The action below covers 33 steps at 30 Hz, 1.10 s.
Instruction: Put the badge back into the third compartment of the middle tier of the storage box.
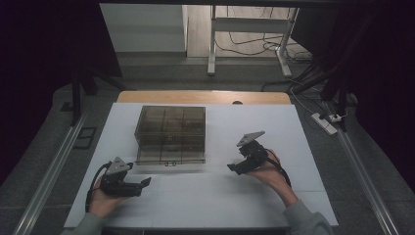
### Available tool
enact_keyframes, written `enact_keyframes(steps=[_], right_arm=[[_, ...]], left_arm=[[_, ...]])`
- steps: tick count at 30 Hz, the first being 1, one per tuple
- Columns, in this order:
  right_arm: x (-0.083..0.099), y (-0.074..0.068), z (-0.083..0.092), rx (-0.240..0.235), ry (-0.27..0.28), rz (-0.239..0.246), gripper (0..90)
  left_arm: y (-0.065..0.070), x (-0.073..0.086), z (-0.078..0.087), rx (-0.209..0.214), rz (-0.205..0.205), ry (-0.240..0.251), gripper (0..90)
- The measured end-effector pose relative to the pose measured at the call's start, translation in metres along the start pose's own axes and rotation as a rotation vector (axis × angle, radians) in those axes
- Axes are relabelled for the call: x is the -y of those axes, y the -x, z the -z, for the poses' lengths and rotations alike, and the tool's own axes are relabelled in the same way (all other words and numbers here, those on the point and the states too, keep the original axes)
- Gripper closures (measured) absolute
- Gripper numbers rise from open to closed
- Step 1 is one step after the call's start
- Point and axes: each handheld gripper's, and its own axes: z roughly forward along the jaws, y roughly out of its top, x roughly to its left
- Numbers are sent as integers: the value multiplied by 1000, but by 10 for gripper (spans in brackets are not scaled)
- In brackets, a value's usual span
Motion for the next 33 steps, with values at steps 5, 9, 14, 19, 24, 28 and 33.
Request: enact_keyframes(steps=[5, 9, 14, 19, 24, 28, 33], right_arm=[[4, 4, -6, 0, -36, -10, 192], [6, 5, -8, -4, -55, -18, 200], [7, 4, -13, -6, -96, -15, 222], [8, 4, -16, -9, -113, -5, 242], [9, 3, -17, -8, -131, 12, 285], [9, 1, -18, -5, -144, 21, 336], [8, -1, -17, -1, -146, 29, 401]], left_arm=[[0, 0, 0, 1, -2, -2, 107], [0, 0, -1, -1, -4, -4, 107], [0, 1, -1, -3, -7, -7, 107], [0, 1, -1, -2, -7, -7, 106], [-1, 1, 0, -4, -2, -6, 107], [-1, 2, 0, -5, -1, -5, 107], [-1, 2, 1, -6, -3, -4, 107]])
